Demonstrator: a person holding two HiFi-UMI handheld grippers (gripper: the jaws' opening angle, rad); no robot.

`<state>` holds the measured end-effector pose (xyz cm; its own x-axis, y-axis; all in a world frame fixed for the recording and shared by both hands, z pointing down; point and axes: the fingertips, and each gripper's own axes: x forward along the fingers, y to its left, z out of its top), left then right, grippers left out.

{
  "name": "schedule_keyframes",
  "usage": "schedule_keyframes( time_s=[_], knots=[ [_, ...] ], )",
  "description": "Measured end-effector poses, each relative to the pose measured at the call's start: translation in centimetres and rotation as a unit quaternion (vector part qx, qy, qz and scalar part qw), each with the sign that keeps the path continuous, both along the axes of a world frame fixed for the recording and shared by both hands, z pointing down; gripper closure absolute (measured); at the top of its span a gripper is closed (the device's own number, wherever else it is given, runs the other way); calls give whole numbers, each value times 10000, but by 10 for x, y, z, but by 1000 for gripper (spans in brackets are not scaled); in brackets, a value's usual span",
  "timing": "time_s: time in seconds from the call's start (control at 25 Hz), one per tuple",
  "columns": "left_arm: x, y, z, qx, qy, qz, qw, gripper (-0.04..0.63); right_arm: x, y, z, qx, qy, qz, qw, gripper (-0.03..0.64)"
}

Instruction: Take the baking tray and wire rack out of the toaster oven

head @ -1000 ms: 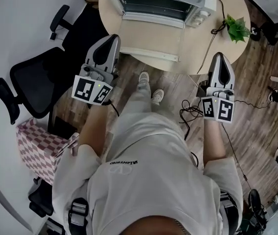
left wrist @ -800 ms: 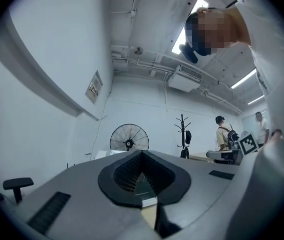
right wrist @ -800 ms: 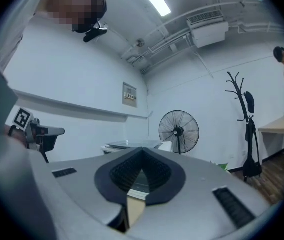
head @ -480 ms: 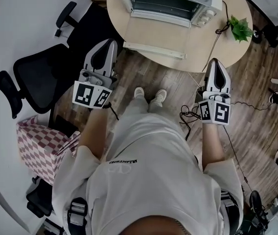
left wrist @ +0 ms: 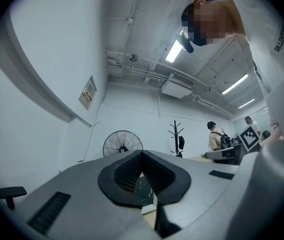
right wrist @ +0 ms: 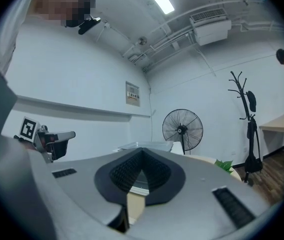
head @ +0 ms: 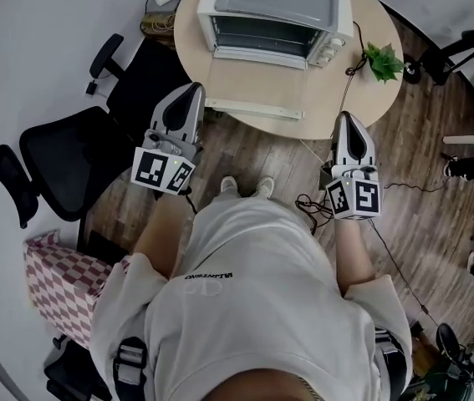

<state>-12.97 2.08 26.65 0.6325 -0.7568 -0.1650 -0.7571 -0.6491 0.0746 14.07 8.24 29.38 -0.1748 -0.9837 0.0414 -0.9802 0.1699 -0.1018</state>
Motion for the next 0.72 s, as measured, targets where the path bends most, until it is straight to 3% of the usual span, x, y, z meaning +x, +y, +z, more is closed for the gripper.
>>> schedule_keyframes(
  time_s=[0.72],
  knots=[
    [-20,-13,1,-87,50,-26,9999,594,1,-3,-7,-26,-57,211,9998,618]
  ],
)
